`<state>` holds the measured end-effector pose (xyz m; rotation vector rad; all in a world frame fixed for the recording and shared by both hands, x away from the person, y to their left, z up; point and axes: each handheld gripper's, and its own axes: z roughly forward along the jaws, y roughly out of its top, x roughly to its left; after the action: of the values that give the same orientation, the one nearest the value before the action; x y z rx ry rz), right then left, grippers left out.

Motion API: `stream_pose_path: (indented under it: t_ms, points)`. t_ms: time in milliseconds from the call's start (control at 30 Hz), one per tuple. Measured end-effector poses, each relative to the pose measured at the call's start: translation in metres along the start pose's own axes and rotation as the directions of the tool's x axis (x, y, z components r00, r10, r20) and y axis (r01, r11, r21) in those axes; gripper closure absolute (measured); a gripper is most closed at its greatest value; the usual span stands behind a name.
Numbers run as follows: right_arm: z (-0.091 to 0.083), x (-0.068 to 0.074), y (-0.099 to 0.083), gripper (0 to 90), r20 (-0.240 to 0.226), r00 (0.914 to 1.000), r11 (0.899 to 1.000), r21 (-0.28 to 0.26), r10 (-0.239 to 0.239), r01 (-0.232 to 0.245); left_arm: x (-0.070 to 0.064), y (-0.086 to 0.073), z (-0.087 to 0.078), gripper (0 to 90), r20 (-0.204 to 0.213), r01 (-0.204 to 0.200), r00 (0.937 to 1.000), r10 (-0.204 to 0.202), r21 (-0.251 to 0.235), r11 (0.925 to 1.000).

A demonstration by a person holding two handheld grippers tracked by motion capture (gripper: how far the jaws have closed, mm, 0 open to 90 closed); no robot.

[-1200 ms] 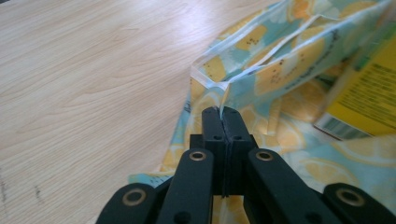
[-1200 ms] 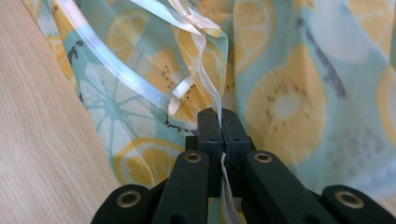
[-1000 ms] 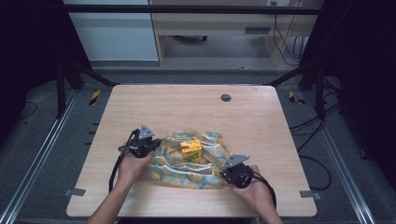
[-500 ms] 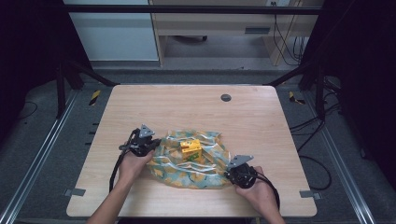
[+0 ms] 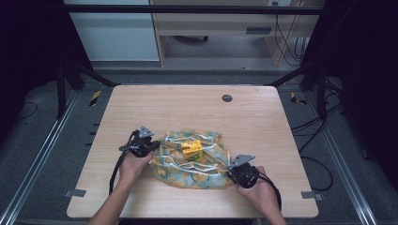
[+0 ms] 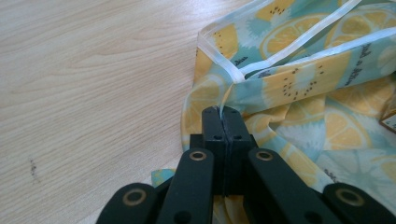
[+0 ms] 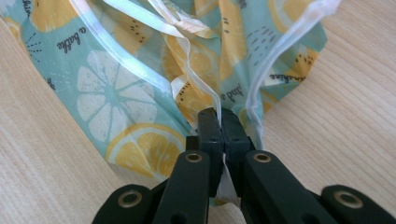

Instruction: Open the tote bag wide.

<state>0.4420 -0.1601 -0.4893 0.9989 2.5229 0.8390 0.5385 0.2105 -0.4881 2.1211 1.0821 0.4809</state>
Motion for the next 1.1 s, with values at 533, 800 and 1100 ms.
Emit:
stream_pose_path:
  t_ms: [533, 800, 1100]
  points:
    - [-0.0004, -0.0029, -0.0013, 89.9, 0.006, 0.9999, 1.0, -0.003, 0.008, -0.008, 0.0016, -0.0007, 0.0003, 90.0, -0.006, -0.009, 0.9999, 0.009, 0.013, 0.9999]
    - [-0.0009, -0.0052, -0.002, 89.9, 0.015, 0.9998, 1.0, -0.003, 0.009, -0.009, 0.0, -0.003, -0.0018, 90.0, -0.007, -0.022, 0.9997, 0.022, 0.02, 0.9996]
    - [-0.0011, -0.0083, -0.0041, 89.4, 0.01, 0.9999, 1.0, -0.027, 0.013, -0.012, -0.0019, -0.0047, -0.0088, 89.5, 0.004, -0.047, 0.9989, 0.047, 0.015, 0.9988]
